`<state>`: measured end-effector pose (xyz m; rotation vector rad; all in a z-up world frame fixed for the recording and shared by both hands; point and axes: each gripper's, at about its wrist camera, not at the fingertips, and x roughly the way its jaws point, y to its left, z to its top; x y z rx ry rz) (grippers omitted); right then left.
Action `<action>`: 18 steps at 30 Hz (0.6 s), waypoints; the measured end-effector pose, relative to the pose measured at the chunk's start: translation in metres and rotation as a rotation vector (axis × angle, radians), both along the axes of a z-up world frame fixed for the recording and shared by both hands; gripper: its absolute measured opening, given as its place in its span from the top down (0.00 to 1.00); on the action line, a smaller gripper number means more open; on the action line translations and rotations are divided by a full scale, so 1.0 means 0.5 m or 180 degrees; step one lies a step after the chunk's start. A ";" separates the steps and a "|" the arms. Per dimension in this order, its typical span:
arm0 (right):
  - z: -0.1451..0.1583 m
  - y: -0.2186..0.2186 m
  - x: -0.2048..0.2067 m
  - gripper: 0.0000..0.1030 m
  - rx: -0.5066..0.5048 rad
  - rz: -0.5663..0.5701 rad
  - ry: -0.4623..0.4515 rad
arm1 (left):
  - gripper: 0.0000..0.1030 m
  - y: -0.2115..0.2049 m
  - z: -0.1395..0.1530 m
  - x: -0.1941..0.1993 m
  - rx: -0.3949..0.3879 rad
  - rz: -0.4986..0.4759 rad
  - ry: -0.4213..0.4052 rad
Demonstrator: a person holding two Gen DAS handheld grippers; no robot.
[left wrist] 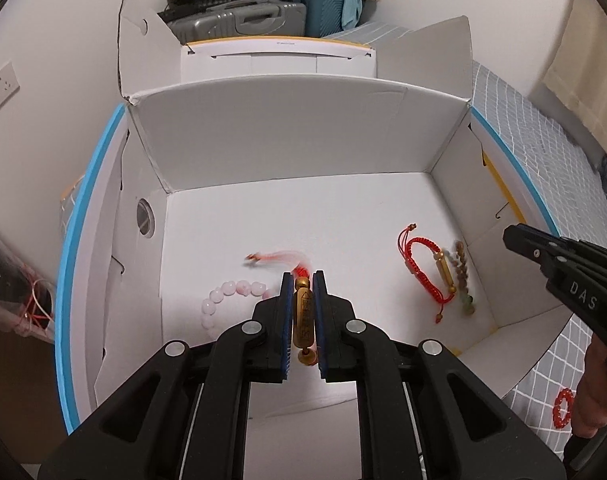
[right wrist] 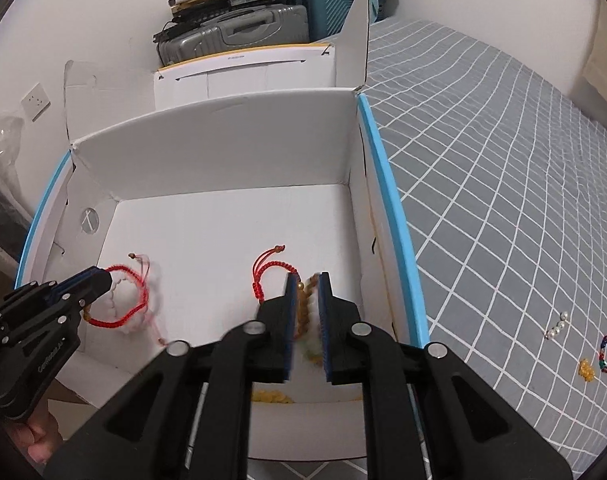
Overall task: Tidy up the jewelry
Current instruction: 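Open both tools to release the bracelets in the box, then move both tools back toward the pearl string and yellow beads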
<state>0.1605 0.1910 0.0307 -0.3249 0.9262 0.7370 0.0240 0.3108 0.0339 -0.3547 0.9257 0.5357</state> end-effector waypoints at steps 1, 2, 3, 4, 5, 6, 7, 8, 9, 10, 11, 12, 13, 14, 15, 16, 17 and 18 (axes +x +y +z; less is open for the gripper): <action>0.000 0.004 0.002 0.78 0.0000 0.0000 0.0006 | 0.88 -0.002 0.003 -0.001 0.0002 0.0022 0.0010; 0.002 0.001 0.001 0.69 0.0008 -0.0006 0.0004 | 0.84 -0.002 0.004 -0.001 0.0011 0.0037 0.0010; 0.004 -0.001 -0.001 0.65 0.0021 -0.0013 -0.0004 | 0.72 -0.002 0.005 0.000 0.0020 0.0048 0.0011; 0.009 -0.003 -0.003 0.62 0.0039 -0.0011 -0.0023 | 0.61 -0.002 0.006 -0.001 0.0035 0.0070 0.0002; 0.013 -0.005 -0.006 0.55 0.0053 -0.0004 -0.0038 | 0.58 -0.004 0.008 -0.002 0.0050 0.0071 -0.0003; 0.018 -0.007 -0.007 0.48 0.0078 -0.0003 -0.0045 | 0.52 -0.007 0.012 -0.002 0.0094 0.0077 0.0005; 0.021 -0.010 -0.008 0.47 0.0109 -0.0002 -0.0042 | 0.45 -0.008 0.014 -0.003 0.0120 0.0086 0.0003; 0.024 -0.011 -0.009 0.45 0.0126 0.0006 -0.0038 | 0.41 -0.008 0.017 -0.004 0.0145 0.0098 -0.0006; 0.027 -0.012 -0.010 0.40 0.0135 0.0016 -0.0045 | 0.35 -0.008 0.021 -0.005 0.0159 0.0105 -0.0025; 0.031 -0.014 -0.012 0.37 0.0157 0.0022 -0.0063 | 0.30 -0.010 0.025 -0.006 0.0177 0.0107 -0.0041; 0.036 -0.018 -0.014 0.34 0.0210 0.0041 -0.0074 | 0.26 -0.011 0.027 -0.007 0.0196 0.0121 -0.0041; 0.040 -0.020 -0.016 0.31 0.0241 0.0053 -0.0076 | 0.24 -0.011 0.030 -0.008 0.0216 0.0136 -0.0049; 0.042 -0.022 -0.016 0.28 0.0256 0.0054 -0.0077 | 0.21 -0.012 0.033 -0.008 0.0237 0.0139 -0.0061; 0.044 -0.024 -0.017 0.24 0.0270 0.0049 -0.0080 | 0.20 -0.013 0.035 -0.008 0.0246 0.0139 -0.0059; 0.047 -0.027 -0.018 0.23 0.0288 0.0051 -0.0090 | 0.17 -0.014 0.036 -0.008 0.0257 0.0142 -0.0057; 0.049 -0.030 -0.018 0.22 0.0291 0.0051 -0.0100 | 0.15 -0.015 0.038 -0.008 0.0273 0.0151 -0.0064; 0.051 -0.031 -0.019 0.19 0.0286 0.0049 -0.0109 | 0.15 -0.015 0.039 -0.008 0.0278 0.0154 -0.0072; 0.053 -0.033 -0.019 0.17 0.0280 0.0031 -0.0128 | 0.13 -0.016 0.041 -0.008 0.0285 0.0156 -0.0079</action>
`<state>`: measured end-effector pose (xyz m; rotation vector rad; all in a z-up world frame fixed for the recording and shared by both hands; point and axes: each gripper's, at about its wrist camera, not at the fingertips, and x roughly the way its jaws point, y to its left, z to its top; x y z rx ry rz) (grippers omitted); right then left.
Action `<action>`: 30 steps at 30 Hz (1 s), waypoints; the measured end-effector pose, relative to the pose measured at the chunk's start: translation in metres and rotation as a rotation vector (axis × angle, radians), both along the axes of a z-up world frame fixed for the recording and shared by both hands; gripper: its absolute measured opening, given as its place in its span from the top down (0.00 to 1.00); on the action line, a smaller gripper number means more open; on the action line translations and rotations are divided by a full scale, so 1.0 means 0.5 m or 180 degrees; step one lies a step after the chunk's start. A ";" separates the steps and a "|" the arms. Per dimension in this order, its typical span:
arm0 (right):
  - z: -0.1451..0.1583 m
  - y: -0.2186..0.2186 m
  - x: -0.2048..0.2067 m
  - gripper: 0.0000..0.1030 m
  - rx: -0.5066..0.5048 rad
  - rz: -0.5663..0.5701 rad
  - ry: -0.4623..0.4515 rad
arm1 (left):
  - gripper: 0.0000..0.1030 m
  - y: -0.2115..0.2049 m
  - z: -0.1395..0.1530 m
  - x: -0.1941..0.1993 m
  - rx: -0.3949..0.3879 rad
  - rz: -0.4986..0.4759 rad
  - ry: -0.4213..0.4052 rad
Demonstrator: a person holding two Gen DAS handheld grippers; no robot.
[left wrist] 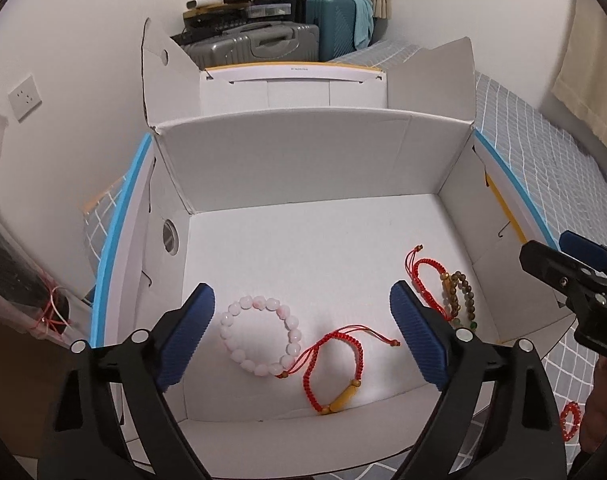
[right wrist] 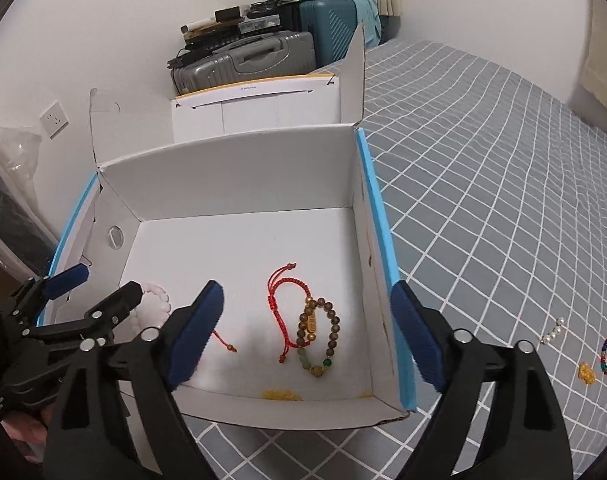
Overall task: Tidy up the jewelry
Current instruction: 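Move both tools back toward the pearl string and yellow beads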
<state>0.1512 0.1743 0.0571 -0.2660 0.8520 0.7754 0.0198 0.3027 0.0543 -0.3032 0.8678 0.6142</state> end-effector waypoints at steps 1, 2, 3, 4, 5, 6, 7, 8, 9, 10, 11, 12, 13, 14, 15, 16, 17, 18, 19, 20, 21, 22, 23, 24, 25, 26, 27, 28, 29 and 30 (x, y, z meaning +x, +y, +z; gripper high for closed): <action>0.002 -0.002 0.001 0.15 0.0013 -0.0019 -0.0011 | 0.11 -0.001 0.001 0.000 0.0008 0.0005 -0.0002; 0.005 -0.007 0.002 0.12 0.0035 -0.0039 -0.0017 | 0.10 -0.002 0.003 -0.001 0.0023 0.0015 -0.0004; 0.007 -0.009 0.002 0.09 0.0051 -0.0048 -0.0014 | 0.09 -0.003 0.006 -0.001 0.0032 0.0020 -0.0008; 0.009 -0.012 0.003 0.09 0.0074 -0.0066 -0.0015 | 0.09 -0.004 0.006 -0.001 0.0033 0.0024 -0.0011; 0.011 -0.016 0.004 0.07 0.0084 -0.0091 -0.0028 | 0.09 -0.004 0.007 -0.001 0.0038 0.0028 -0.0011; 0.012 -0.018 0.005 0.07 0.0087 -0.0107 -0.0037 | 0.08 -0.003 0.009 0.001 0.0046 0.0029 -0.0007; 0.013 -0.021 0.005 0.07 0.0086 -0.0128 -0.0050 | 0.08 -0.004 0.011 0.001 0.0056 0.0031 -0.0007; 0.014 -0.022 0.005 0.07 0.0086 -0.0138 -0.0059 | 0.08 -0.005 0.012 0.001 0.0050 0.0013 -0.0007; 0.016 -0.026 0.006 0.07 0.0094 -0.0146 -0.0070 | 0.08 -0.005 0.013 0.002 0.0017 -0.0011 -0.0015; 0.019 -0.031 0.006 0.07 0.0118 -0.0160 -0.0073 | 0.08 -0.004 0.014 0.002 -0.0046 -0.0042 -0.0029; 0.022 -0.036 0.006 0.07 0.0136 -0.0171 -0.0075 | 0.08 -0.004 0.014 0.002 -0.0066 -0.0053 -0.0027; 0.024 -0.038 0.006 0.07 0.0137 -0.0174 -0.0082 | 0.08 -0.006 0.016 0.004 -0.0054 -0.0060 -0.0026; 0.027 -0.042 0.006 0.07 0.0140 -0.0179 -0.0096 | 0.08 -0.009 0.018 0.005 -0.0018 -0.0058 -0.0023; 0.029 -0.045 0.006 0.07 0.0139 -0.0183 -0.0111 | 0.08 -0.012 0.021 0.007 0.0012 -0.0058 -0.0025; 0.033 -0.048 0.006 0.07 0.0142 -0.0190 -0.0126 | 0.08 -0.014 0.024 0.008 0.0019 -0.0058 -0.0029; 0.035 -0.052 0.007 0.07 0.0143 -0.0203 -0.0137 | 0.08 -0.016 0.026 0.010 0.0030 -0.0048 -0.0029; 0.038 -0.056 0.008 0.07 0.0144 -0.0214 -0.0151 | 0.08 -0.018 0.029 0.012 0.0046 -0.0039 -0.0034; 0.041 -0.062 0.009 0.07 0.0153 -0.0228 -0.0163 | 0.08 -0.020 0.032 0.012 0.0051 -0.0040 -0.0045; 0.043 -0.068 0.010 0.07 0.0162 -0.0240 -0.0165 | 0.08 -0.023 0.034 0.014 0.0042 -0.0048 -0.0062; 0.046 -0.079 0.012 0.07 0.0176 -0.0271 -0.0170 | 0.08 -0.027 0.035 0.016 0.0030 -0.0060 -0.0073; 0.048 -0.087 0.014 0.07 0.0183 -0.0290 -0.0173 | 0.08 -0.031 0.036 0.019 0.0017 -0.0080 -0.0084; 0.050 -0.097 0.016 0.07 0.0186 -0.0311 -0.0180 | 0.08 -0.037 0.038 0.025 0.0010 -0.0103 -0.0102; 0.051 -0.105 0.017 0.07 0.0181 -0.0328 -0.0192 | 0.08 -0.042 0.039 0.030 0.0009 -0.0116 -0.0110; 0.053 -0.119 0.019 0.07 0.0171 -0.0368 -0.0224 | 0.07 -0.048 0.040 0.035 0.0008 -0.0132 -0.0117; 0.055 -0.131 0.021 0.07 0.0166 -0.0401 -0.0244 | 0.07 -0.057 0.041 0.043 0.0003 -0.0167 -0.0133; 0.056 -0.143 0.024 0.07 0.0168 -0.0430 -0.0248 | 0.07 -0.064 0.042 0.050 0.0001 -0.0195 -0.0143; 0.057 -0.161 0.028 0.07 0.0172 -0.0475 -0.0245 | 0.06 -0.072 0.042 0.058 -0.0003 -0.0228 -0.0146; 0.057 -0.178 0.032 0.07 0.0172 -0.0524 -0.0250 | 0.06 -0.086 0.041 0.070 -0.0010 -0.0295 -0.0149; 0.057 -0.200 0.037 0.07 0.0174 -0.0599 -0.0262 | 0.06 -0.094 0.041 0.078 -0.0008 -0.0336 -0.0147; 0.057 -0.214 0.040 0.07 0.0174 -0.0651 -0.0267 | 0.06 -0.105 0.041 0.089 0.0000 -0.0384 -0.0143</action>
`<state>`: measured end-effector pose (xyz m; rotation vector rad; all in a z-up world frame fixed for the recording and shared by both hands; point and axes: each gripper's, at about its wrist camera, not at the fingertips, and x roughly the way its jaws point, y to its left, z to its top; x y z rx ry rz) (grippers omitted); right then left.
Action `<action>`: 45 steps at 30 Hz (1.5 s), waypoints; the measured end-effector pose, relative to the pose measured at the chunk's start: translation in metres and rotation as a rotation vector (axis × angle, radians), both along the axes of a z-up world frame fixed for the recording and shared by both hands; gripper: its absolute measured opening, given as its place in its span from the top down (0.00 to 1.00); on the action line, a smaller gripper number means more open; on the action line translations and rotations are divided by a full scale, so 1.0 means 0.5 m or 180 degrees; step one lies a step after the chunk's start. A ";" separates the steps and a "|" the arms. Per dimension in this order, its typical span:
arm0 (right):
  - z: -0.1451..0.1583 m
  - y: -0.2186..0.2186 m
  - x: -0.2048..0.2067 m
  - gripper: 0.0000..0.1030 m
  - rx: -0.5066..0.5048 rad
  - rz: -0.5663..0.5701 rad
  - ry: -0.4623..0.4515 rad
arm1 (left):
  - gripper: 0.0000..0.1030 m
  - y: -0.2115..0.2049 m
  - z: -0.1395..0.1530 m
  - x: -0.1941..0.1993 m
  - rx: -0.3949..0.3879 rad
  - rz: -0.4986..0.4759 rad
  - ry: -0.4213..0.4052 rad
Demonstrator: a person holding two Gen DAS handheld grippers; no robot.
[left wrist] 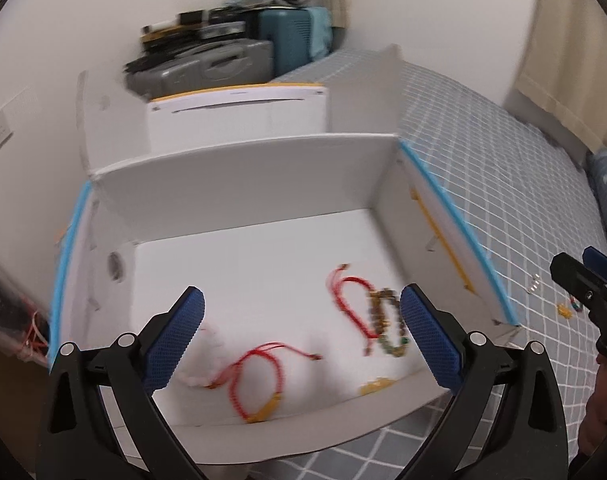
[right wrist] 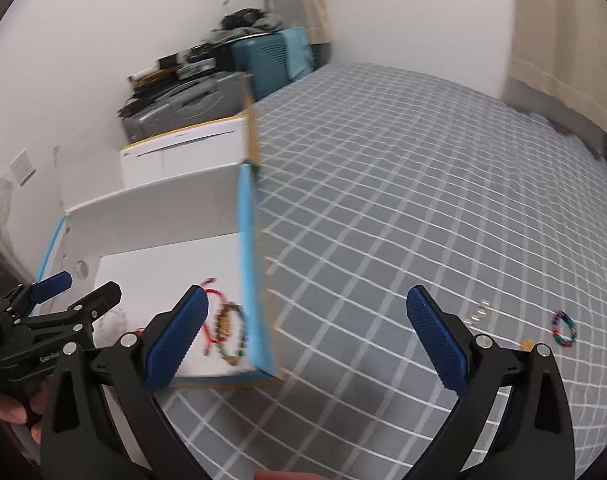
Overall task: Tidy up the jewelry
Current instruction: 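Move both tools back toward the pearl string and yellow beads, then grasp the pearl string with left tool while right tool grasps yellow beads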
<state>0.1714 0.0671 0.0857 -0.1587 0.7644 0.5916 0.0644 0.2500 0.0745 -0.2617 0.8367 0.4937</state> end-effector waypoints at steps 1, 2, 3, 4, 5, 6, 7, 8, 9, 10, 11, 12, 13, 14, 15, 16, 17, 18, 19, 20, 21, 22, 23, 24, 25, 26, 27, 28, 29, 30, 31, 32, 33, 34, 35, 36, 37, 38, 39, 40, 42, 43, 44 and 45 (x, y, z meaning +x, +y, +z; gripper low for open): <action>0.000 -0.016 0.003 0.07 0.0000 -0.0049 -0.0001 | 0.06 -0.014 -0.001 0.013 0.0000 -0.0057 -0.0008; -0.002 -0.037 0.008 0.07 -0.0003 -0.0119 -0.0001 | 0.06 -0.026 -0.001 0.023 0.0000 -0.0103 -0.0012; -0.003 -0.055 0.010 0.07 -0.0003 -0.0173 -0.0001 | 0.06 -0.038 -0.002 0.033 -0.0002 -0.0148 -0.0016; -0.004 -0.076 0.014 0.07 -0.0007 -0.0242 -0.0001 | 0.06 -0.054 -0.003 0.047 -0.0011 -0.0215 -0.0018; -0.005 -0.089 0.016 0.07 -0.0009 -0.0280 -0.0003 | 0.06 -0.067 -0.003 0.058 -0.0018 -0.0270 -0.0019; -0.006 -0.111 0.020 0.07 -0.0009 -0.0359 -0.0012 | 0.06 -0.080 -0.004 0.068 -0.0018 -0.0323 -0.0023; -0.008 -0.131 0.023 0.07 -0.0005 -0.0432 -0.0022 | 0.06 -0.098 -0.004 0.081 -0.0008 -0.0393 -0.0027; -0.009 -0.156 0.028 0.07 -0.0003 -0.0527 -0.0028 | 0.06 -0.112 -0.004 0.092 -0.0001 -0.0443 -0.0035; -0.010 -0.171 0.030 0.07 -0.0003 -0.0578 -0.0029 | 0.06 -0.124 -0.005 0.101 0.0003 -0.0485 -0.0040; -0.011 -0.189 0.034 0.07 0.0002 -0.0637 -0.0027 | 0.06 -0.143 -0.006 0.114 0.0007 -0.0548 -0.0038; -0.013 -0.207 0.036 0.07 0.0007 -0.0690 -0.0028 | 0.06 -0.155 -0.008 0.124 0.0005 -0.0602 -0.0037; -0.017 -0.228 0.039 0.07 -0.0003 -0.0752 -0.0036 | 0.06 -0.171 -0.009 0.136 0.0006 -0.0670 -0.0041; -0.021 -0.247 0.043 0.07 -0.0009 -0.0806 -0.0049 | 0.06 -0.186 -0.010 0.147 0.0022 -0.0725 -0.0038; -0.026 -0.267 0.048 0.07 -0.0009 -0.0868 -0.0047 | 0.06 -0.199 -0.013 0.158 0.0041 -0.0771 -0.0030; -0.032 -0.284 0.052 0.07 -0.0013 -0.0925 -0.0030 | 0.06 -0.213 -0.015 0.168 0.0051 -0.0822 -0.0031; -0.038 -0.301 0.055 0.07 -0.0017 -0.0965 -0.0021 | 0.06 -0.232 -0.020 0.184 0.0062 -0.0896 -0.0022; -0.044 -0.315 0.059 0.07 -0.0025 -0.1010 -0.0019 | 0.06 -0.245 -0.024 0.195 0.0061 -0.0939 -0.0013; -0.051 -0.331 0.063 0.07 -0.0035 -0.1060 -0.0022 | 0.06 -0.257 -0.028 0.206 0.0050 -0.0988 -0.0015; -0.059 -0.346 0.068 0.07 -0.0043 -0.1104 -0.0019 | 0.06 -0.274 -0.033 0.217 0.0052 -0.1051 -0.0011; -0.065 -0.356 0.070 0.07 -0.0040 -0.1136 -0.0010 | 0.06 -0.288 -0.038 0.228 0.0056 -0.1106 -0.0006; -0.074 -0.372 0.076 0.07 -0.0032 -0.1186 0.0007 | 0.06 -0.302 -0.042 0.238 0.0058 -0.1152 0.0002; -0.081 -0.385 0.080 0.07 -0.0027 -0.1217 0.0009 | 0.06 -0.319 -0.048 0.252 0.0047 -0.1207 0.0005; -0.092 -0.400 0.085 0.07 -0.0030 -0.1253 0.0012 | 0.06 -0.331 -0.053 0.262 0.0029 -0.1262 -0.0006; -0.098 -0.408 0.088 0.07 -0.0035 -0.1273 0.0017 | 0.06 -0.348 -0.060 0.276 0.0033 -0.1323 0.0006; -0.105 -0.417 0.094 0.07 -0.0035 -0.1296 0.0028 | 0.06 -0.357 -0.065 0.283 0.0032 -0.1353 0.0007; -0.114 -0.425 0.102 0.07 -0.0032 -0.1325 0.0042 | 0.06 -0.369 -0.072 0.294 0.0027 -0.1394 -0.0002; -0.121 -0.433 0.109 0.07 -0.0026 -0.1346 0.0049 | 0.06 -0.380 -0.079 0.304 0.0032 -0.1425 0.0003; -0.132 -0.443 0.117 0.07 -0.0013 -0.1362 0.0052 | 0.06 -0.393 -0.089 0.319 0.0017 -0.1488 -0.0007; -0.137 -0.446 0.122 0.07 -0.0012 -0.1365 0.0051 | 0.06 -0.404 -0.097 0.330 0.0014 -0.1539 -0.0023; -0.148 -0.453 0.130 0.07 -0.0029 -0.1381 0.0039 | 0.06 -0.414 -0.107 0.343 0.0045 -0.1573 -0.0023; -0.155 -0.456 0.137 0.07 -0.0041 -0.1397 0.0030 | 0.06 -0.426 -0.121 0.356 0.0079 -0.1611 -0.0032; -0.163 -0.458 0.142 0.07 -0.0032 -0.1403 0.0030 | 0.06 -0.433 -0.137 0.370 0.0082 -0.1652 -0.0029; -0.177 -0.463 0.149 0.07 -0.0030 -0.1409 0.0043 | 0.06 -0.438 -0.153 0.385 0.0082 -0.1675 -0.0003; -0.189 -0.465 0.157 0.07 -0.0046 -0.1414 0.0053 | 0.06 -0.443 -0.164 0.396 0.0054 -0.1698 -0.0006; -0.201 -0.467 0.165 0.07 -0.0065 -0.1420 0.0061 | 0.06 -0.447 -0.177 0.405 0.0034 -0.1713 0.0006; -0.211 -0.468 0.169 0.07 -0.0086 -0.1422 0.0063 | 0.06 -0.453 -0.190 0.414 0.0028 -0.1722 0.0033; -0.221 -0.467 0.173 0.07 -0.0107 -0.1419 0.0066 | 0.06 -0.457 -0.204 0.422 0.0006 -0.1752 0.0052; -0.234 -0.467 0.179 0.07 -0.0140 -0.1417 0.0066 | 0.06 -0.460 -0.213 0.426 0.0002 -0.1770 0.0068; -0.242 -0.468 0.181 0.07 -0.0165 -0.1419 0.0059 | 0.07 -0.465 -0.223 0.431 0.0008 -0.1793 0.0081; -0.254 -0.466 0.186 0.07 -0.0215 -0.1427 0.0053 | 0.07 -0.473 -0.234 0.437 0.0056 -0.1801 0.0105; -0.269 -0.465 0.194 0.08 -0.0255 -0.1427 0.0065 | 0.07 -0.474 -0.245 0.443 0.0071 -0.1797 0.0087; -0.277 -0.465 0.198 0.11 -0.0254 -0.1415 0.0071 | 0.07 -0.473 -0.251 0.449 0.0019 -0.1804 0.0049; -0.285 -0.465 0.202 0.12 -0.0259 -0.1404 0.0075 | 0.07 -0.473 -0.256 0.453 -0.0008 -0.1799 0.0037; -0.291 -0.465 0.205 0.13 -0.0264 -0.1405 0.0073 | 0.08 -0.474 -0.265 0.461 -0.0031 -0.1793 0.0036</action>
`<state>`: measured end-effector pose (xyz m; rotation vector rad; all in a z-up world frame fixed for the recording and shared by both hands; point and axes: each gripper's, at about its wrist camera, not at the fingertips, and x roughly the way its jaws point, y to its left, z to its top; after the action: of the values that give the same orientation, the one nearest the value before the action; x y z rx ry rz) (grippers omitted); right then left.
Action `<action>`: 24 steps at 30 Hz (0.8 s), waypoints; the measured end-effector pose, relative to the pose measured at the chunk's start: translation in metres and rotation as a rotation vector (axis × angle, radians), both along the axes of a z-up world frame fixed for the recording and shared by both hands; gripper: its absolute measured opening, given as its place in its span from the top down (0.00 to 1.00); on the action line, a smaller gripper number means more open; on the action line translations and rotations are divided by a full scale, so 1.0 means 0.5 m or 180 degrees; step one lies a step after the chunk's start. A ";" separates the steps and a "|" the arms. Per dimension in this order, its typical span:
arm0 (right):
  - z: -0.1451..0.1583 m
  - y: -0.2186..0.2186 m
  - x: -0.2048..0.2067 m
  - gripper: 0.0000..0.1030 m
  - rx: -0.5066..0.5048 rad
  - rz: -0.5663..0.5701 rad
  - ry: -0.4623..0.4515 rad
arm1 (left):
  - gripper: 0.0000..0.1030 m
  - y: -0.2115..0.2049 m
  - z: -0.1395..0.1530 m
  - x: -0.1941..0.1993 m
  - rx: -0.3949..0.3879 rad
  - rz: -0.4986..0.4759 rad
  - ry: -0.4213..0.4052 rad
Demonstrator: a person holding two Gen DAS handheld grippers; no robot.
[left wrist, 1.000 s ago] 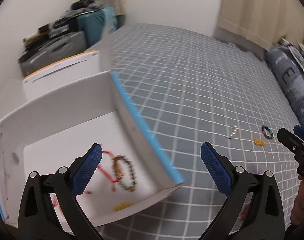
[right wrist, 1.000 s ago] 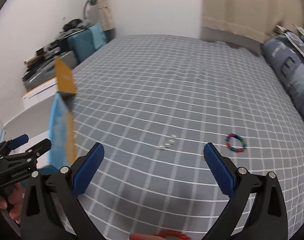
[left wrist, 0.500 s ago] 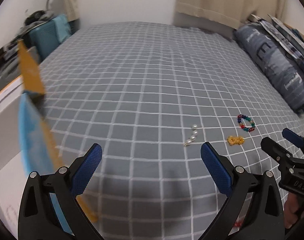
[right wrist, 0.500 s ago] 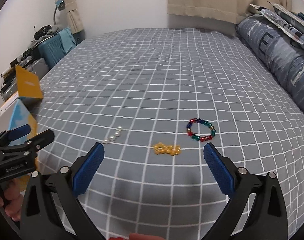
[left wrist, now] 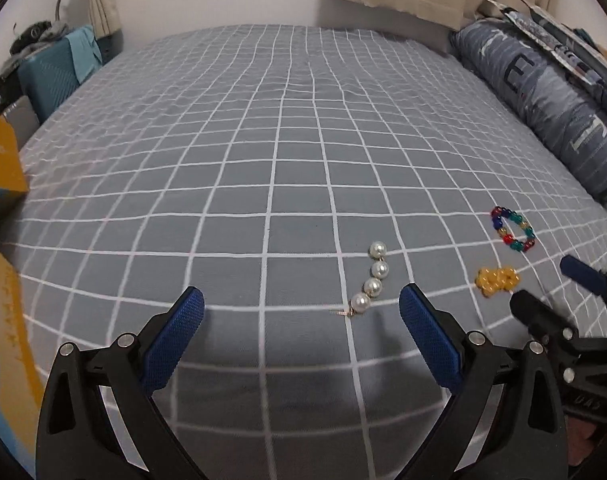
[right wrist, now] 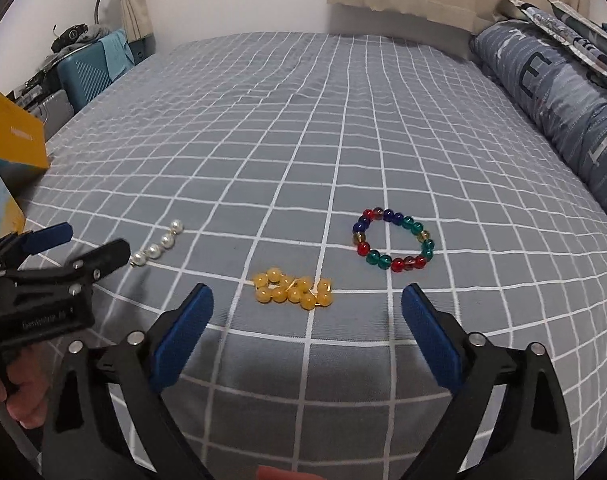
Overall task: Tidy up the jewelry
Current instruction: 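Grasp the pearl string with left tool while right tool grasps yellow beads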
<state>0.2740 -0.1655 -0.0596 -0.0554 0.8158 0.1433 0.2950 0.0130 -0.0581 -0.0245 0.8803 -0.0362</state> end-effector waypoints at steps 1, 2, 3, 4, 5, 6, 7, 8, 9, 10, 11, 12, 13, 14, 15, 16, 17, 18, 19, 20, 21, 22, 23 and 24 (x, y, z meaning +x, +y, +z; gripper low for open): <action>-0.007 0.000 0.004 0.14 -0.0005 -0.0001 0.0005 | 0.09 0.000 -0.007 0.005 -0.0018 -0.0021 0.0001; -0.011 -0.001 0.006 0.14 0.0000 0.0004 0.0010 | 0.11 0.001 -0.011 0.007 -0.0031 -0.0043 0.0002; -0.018 -0.001 0.010 0.16 0.0010 0.0007 0.0016 | 0.12 -0.001 -0.019 0.012 -0.0026 -0.0067 0.0011; -0.025 -0.001 0.013 0.17 0.0015 0.0006 0.0022 | 0.14 -0.003 -0.027 0.017 -0.0003 -0.0068 0.0030; -0.030 0.000 0.014 0.19 0.0037 0.0021 0.0025 | 0.16 -0.002 -0.031 0.022 -0.0032 -0.0068 0.0049; -0.034 0.000 0.016 0.20 0.0051 0.0031 0.0030 | 0.16 -0.002 -0.036 0.025 -0.0076 -0.0069 0.0059; -0.039 0.002 0.019 0.21 0.0055 0.0033 0.0044 | 0.17 -0.003 -0.039 0.028 -0.0074 -0.0061 0.0059; -0.046 0.002 0.022 0.25 0.0062 0.0032 0.0064 | 0.18 -0.006 -0.039 0.028 -0.0069 -0.0072 0.0039; -0.049 0.002 0.024 0.28 0.0079 0.0040 0.0079 | 0.19 -0.010 -0.040 0.028 -0.0082 -0.0109 0.0020; -0.053 0.002 0.026 0.31 0.0092 0.0051 0.0095 | 0.20 -0.012 -0.040 0.027 -0.0070 -0.0132 0.0015; -0.053 0.002 0.028 0.35 0.0092 0.0055 0.0098 | 0.21 -0.015 -0.042 0.026 -0.0044 -0.0144 0.0012; -0.054 0.004 0.029 0.38 0.0091 0.0063 0.0075 | 0.23 -0.019 -0.043 0.027 -0.0030 -0.0150 0.0005; -0.054 0.005 0.030 0.40 0.0094 0.0070 0.0070 | 0.24 -0.021 -0.045 0.027 -0.0021 -0.0159 -0.0002; -0.055 0.005 0.031 0.45 0.0104 0.0076 0.0064 | 0.25 -0.023 -0.047 0.027 -0.0012 -0.0164 -0.0005; -0.055 0.005 0.033 0.47 0.0113 0.0076 0.0060 | 0.25 -0.024 -0.047 0.027 -0.0006 -0.0168 -0.0012; -0.056 0.005 0.034 0.47 0.0129 0.0085 0.0061 | 0.26 -0.024 -0.048 0.026 -0.0004 -0.0169 -0.0022; -0.058 0.004 0.034 0.48 0.0134 0.0081 0.0064 | 0.28 -0.024 -0.048 0.026 -0.0001 -0.0167 -0.0030; -0.058 0.004 0.034 0.52 0.0140 0.0081 0.0058 | 0.29 -0.021 -0.048 0.023 0.0005 -0.0161 -0.0032; -0.058 0.004 0.033 0.53 0.0148 0.0088 0.0057 | 0.32 -0.021 -0.049 0.022 0.0012 -0.0163 -0.0037; -0.058 0.004 0.033 0.53 0.0155 0.0090 0.0055 | 0.36 -0.020 -0.049 0.022 0.0017 -0.0171 -0.0043; -0.058 0.004 0.033 0.57 0.0165 0.0088 0.0050 | 0.37 -0.020 -0.049 0.021 0.0024 -0.0175 -0.0050; -0.058 0.003 0.032 0.59 0.0174 0.0090 0.0047 | 0.40 -0.021 -0.050 0.020 0.0032 -0.0182 -0.0055; -0.059 0.003 0.031 0.61 0.0191 0.0097 0.0043 | 0.43 -0.022 -0.049 0.022 0.0032 -0.0193 -0.0055; -0.060 0.001 0.030 0.63 0.0203 0.0088 0.0041 | 0.46 -0.021 -0.049 0.023 0.0023 -0.0205 -0.0057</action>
<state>0.2892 -0.1651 -0.0894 -0.0058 0.8231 0.1960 0.3063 0.0026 -0.0828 0.0108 0.8632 -0.0933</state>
